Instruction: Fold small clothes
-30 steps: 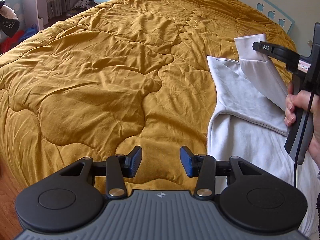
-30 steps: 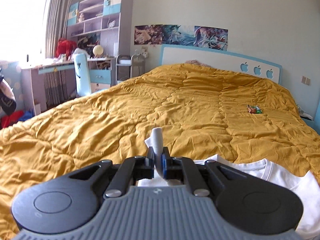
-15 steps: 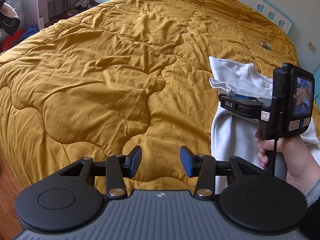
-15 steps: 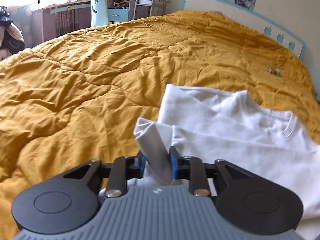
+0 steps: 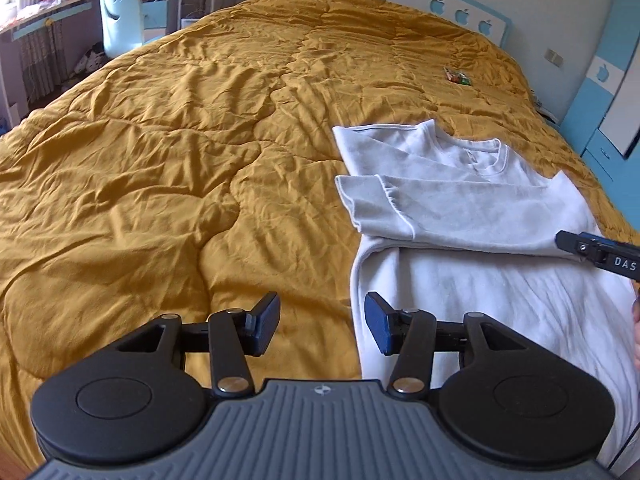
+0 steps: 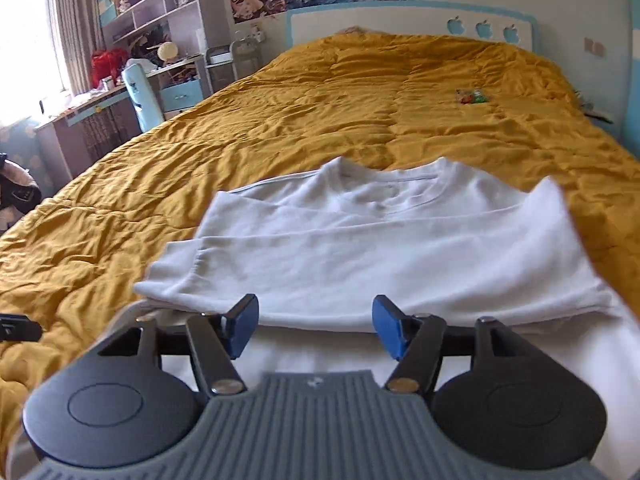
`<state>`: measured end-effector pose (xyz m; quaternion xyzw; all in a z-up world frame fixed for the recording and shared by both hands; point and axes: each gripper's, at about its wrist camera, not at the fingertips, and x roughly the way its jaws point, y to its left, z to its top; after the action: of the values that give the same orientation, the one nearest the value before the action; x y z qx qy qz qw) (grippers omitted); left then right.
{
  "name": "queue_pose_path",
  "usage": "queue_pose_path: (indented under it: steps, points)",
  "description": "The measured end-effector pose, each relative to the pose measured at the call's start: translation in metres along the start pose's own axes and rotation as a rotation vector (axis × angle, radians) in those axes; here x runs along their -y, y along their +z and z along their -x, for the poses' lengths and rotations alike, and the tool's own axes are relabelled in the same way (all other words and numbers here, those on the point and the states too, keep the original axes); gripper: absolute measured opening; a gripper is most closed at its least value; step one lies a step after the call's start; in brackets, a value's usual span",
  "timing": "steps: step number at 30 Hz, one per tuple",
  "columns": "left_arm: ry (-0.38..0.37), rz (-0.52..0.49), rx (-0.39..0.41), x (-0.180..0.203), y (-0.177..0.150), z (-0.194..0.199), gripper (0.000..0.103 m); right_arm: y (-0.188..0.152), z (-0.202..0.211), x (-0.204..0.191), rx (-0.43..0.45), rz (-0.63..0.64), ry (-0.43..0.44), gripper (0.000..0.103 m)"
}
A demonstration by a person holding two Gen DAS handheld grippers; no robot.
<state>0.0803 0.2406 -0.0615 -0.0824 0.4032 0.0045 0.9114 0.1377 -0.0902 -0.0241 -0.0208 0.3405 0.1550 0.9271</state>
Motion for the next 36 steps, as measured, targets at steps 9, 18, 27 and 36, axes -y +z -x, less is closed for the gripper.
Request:
queue_pose_path:
  steps: [9,18,27,36]
  points:
    - [0.015,-0.274,0.055,0.052,0.006,-0.066,0.057,-0.044,0.022,0.126,-0.045,0.342,-0.493,0.074]
    - [0.232,-0.439,0.044,0.098,0.004,-0.122,0.057,-0.071,-0.035,0.124,0.017,0.770,-0.581,0.075]
    - [0.344,-0.157,0.114,0.086,0.019,-0.132,0.009,-0.058,-0.048,0.122,0.130,0.718,-0.574,0.001]
    - [0.243,0.054,0.049,0.050,0.019,-0.134,0.012,-0.048,-0.032,0.230,-0.027,-0.097,-0.349,0.001]
